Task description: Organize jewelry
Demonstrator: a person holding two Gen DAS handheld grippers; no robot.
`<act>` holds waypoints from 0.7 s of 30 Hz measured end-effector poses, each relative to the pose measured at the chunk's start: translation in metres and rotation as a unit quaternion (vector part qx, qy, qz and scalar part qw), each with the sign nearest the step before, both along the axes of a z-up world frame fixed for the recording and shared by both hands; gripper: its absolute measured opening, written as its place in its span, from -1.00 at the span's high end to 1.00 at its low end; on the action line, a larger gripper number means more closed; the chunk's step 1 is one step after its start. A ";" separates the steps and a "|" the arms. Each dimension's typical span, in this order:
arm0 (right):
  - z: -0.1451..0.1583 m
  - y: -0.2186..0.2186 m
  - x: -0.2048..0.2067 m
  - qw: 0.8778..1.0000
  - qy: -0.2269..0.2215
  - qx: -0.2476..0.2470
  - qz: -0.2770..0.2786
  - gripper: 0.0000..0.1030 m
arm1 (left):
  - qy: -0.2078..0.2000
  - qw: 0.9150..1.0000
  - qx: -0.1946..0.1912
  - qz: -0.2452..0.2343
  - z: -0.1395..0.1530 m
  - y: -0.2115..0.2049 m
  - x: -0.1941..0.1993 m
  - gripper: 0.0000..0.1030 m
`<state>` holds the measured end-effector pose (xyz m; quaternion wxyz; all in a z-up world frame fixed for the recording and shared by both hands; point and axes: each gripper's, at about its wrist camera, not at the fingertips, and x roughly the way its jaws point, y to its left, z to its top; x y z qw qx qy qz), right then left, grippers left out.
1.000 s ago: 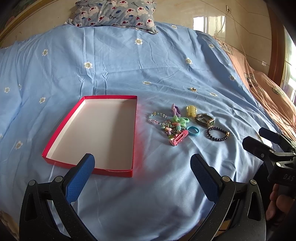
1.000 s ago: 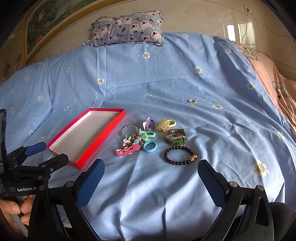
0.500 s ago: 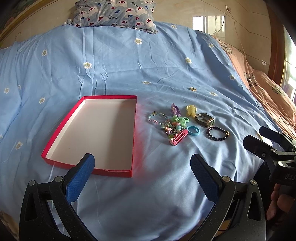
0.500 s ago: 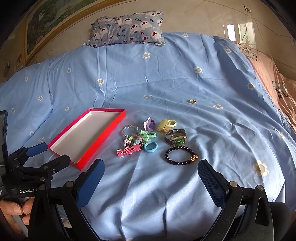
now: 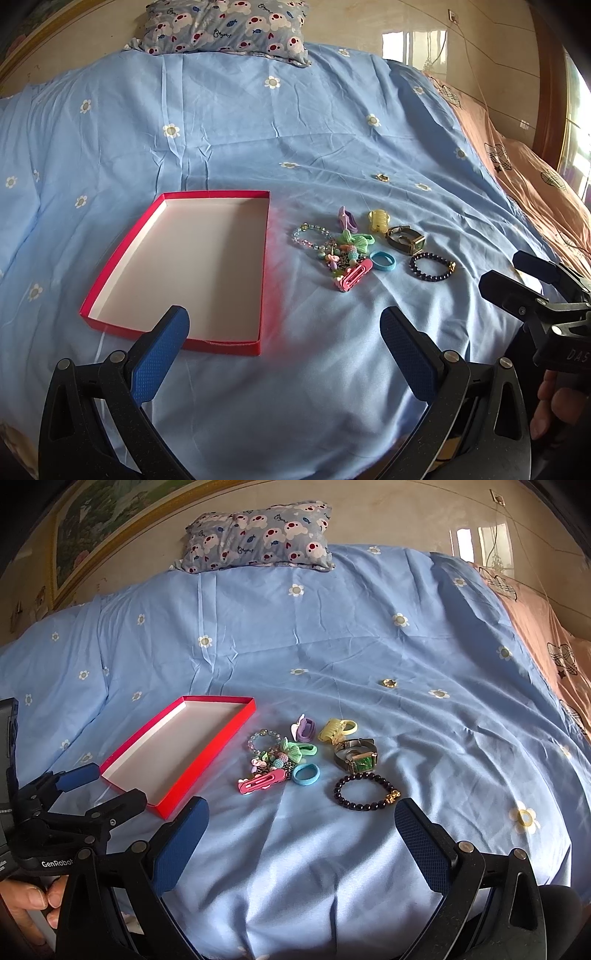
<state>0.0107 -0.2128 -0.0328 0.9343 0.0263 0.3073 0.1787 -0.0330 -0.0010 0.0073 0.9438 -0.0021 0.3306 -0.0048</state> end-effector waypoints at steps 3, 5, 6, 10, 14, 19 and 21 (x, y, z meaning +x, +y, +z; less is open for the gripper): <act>0.000 0.001 0.000 1.000 0.000 0.000 0.001 -0.97 | 0.001 1.000 0.000 -0.002 0.000 -0.001 0.002 -1.00; 0.000 0.001 0.001 1.000 0.001 0.001 0.001 -0.97 | 0.002 1.000 0.000 -0.003 0.000 -0.001 0.003 -1.00; 0.000 0.001 0.001 1.000 0.001 0.000 0.001 -0.97 | 0.002 1.000 0.000 -0.003 0.000 -0.001 0.003 -1.00; 0.000 0.001 0.001 1.000 0.001 0.001 0.001 -0.97 | 0.002 1.000 0.000 -0.005 0.000 -0.001 0.004 -1.00; -0.001 0.002 0.002 1.000 0.002 0.001 0.001 -0.97 | 0.002 1.000 0.000 -0.004 0.000 -0.001 0.004 -1.00; -0.001 0.002 0.003 1.000 0.003 0.001 0.001 -0.97 | 0.005 1.000 0.000 -0.005 -0.001 -0.002 0.007 -1.00; -0.003 0.002 0.004 1.000 0.005 0.002 0.002 -0.97 | 0.007 1.000 -0.001 -0.006 -0.002 -0.002 0.009 -1.00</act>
